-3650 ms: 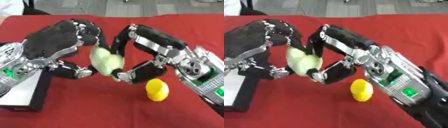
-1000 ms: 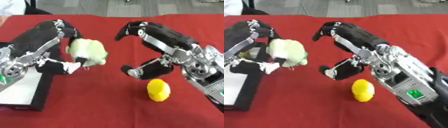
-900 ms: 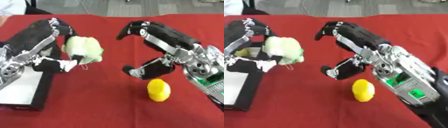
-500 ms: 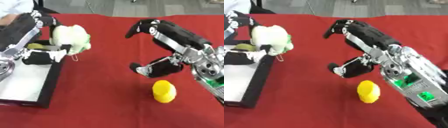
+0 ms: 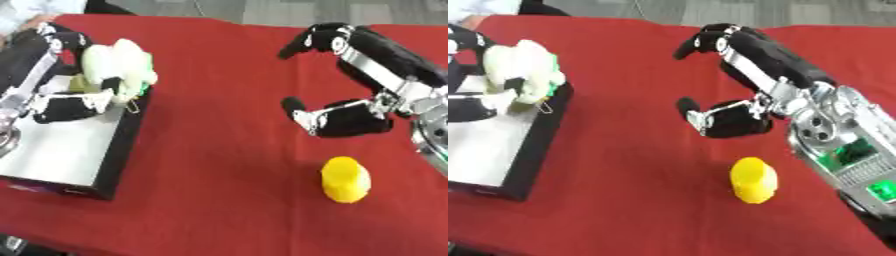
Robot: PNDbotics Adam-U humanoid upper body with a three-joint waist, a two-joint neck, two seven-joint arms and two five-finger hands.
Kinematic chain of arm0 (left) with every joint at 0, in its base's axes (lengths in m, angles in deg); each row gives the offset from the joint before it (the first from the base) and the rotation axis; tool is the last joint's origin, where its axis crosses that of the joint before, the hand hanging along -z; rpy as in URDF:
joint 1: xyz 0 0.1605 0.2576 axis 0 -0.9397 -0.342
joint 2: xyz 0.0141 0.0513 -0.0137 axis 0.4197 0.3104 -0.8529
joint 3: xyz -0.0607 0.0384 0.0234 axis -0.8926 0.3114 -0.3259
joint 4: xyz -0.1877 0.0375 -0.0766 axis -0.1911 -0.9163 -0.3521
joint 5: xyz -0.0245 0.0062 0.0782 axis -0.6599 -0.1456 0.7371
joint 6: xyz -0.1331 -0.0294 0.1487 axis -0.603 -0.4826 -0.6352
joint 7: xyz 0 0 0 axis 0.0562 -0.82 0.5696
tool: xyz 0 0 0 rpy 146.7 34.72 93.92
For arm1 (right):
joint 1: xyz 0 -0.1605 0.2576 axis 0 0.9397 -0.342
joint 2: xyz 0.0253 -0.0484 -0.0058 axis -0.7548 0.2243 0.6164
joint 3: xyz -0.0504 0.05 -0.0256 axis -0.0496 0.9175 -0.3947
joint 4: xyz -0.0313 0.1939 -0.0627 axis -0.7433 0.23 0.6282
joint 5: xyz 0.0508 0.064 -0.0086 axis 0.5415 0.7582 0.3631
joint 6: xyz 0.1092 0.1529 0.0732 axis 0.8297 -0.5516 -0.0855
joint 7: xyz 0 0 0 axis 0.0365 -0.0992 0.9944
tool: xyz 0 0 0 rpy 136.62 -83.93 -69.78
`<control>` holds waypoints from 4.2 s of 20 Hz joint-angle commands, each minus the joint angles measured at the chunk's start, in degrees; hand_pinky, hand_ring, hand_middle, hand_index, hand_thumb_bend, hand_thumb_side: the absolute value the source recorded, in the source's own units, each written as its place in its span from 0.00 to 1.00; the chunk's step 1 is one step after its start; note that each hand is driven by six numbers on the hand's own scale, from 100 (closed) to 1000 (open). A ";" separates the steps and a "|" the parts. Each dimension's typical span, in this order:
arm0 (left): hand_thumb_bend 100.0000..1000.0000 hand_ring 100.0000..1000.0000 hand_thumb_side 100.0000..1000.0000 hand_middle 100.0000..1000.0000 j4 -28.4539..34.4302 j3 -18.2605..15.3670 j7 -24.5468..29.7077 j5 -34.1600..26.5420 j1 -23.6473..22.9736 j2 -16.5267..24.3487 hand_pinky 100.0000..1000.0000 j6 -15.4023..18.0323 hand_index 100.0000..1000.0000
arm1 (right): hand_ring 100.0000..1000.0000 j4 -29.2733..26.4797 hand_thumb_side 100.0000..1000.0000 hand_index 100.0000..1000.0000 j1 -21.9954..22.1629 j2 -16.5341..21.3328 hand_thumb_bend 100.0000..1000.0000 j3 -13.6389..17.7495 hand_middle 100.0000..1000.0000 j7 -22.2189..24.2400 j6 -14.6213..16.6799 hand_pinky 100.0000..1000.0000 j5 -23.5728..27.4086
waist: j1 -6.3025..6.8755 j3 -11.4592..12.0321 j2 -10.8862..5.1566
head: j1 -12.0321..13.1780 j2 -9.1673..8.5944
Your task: Pick up the objects with one hand, pass them to the other hand, and then place them into the box on the other side of the table.
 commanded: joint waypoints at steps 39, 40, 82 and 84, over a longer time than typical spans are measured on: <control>0.32 0.83 0.65 0.72 -4.56 -5.23 17.62 16.23 -5.86 1.67 0.84 -17.96 0.85 | 0.83 -0.52 0.00 0.74 0.33 2.44 0.29 2.16 0.74 -2.49 0.15 0.88 -0.36 | -1.12 0.03 -2.14 | 2.41 -0.98; 0.32 0.82 0.63 0.72 -4.42 -5.30 17.71 16.32 -5.89 1.72 0.83 -18.11 0.84 | 0.83 -0.52 0.00 0.74 0.32 2.46 0.29 2.15 0.74 -2.48 0.15 0.88 -0.36 | -1.10 0.03 -2.15 | 2.38 -0.99; 0.00 0.73 0.23 0.68 0.73 -4.09 -9.75 -7.57 -7.56 3.42 0.78 -10.63 0.80 | 0.86 -0.52 0.13 0.83 4.22 12.66 0.50 -0.53 0.76 10.71 -21.33 0.90 9.45 | -3.12 -3.47 -3.90 | -2.48 1.75; 0.00 0.73 0.23 0.68 0.73 -4.02 -9.52 -7.56 -7.65 3.40 0.78 -10.82 0.79 | 0.86 -0.52 0.13 0.83 5.41 11.68 0.50 -0.58 0.76 11.45 -20.92 0.90 7.89 | -3.22 -3.52 -4.13 | -2.52 2.17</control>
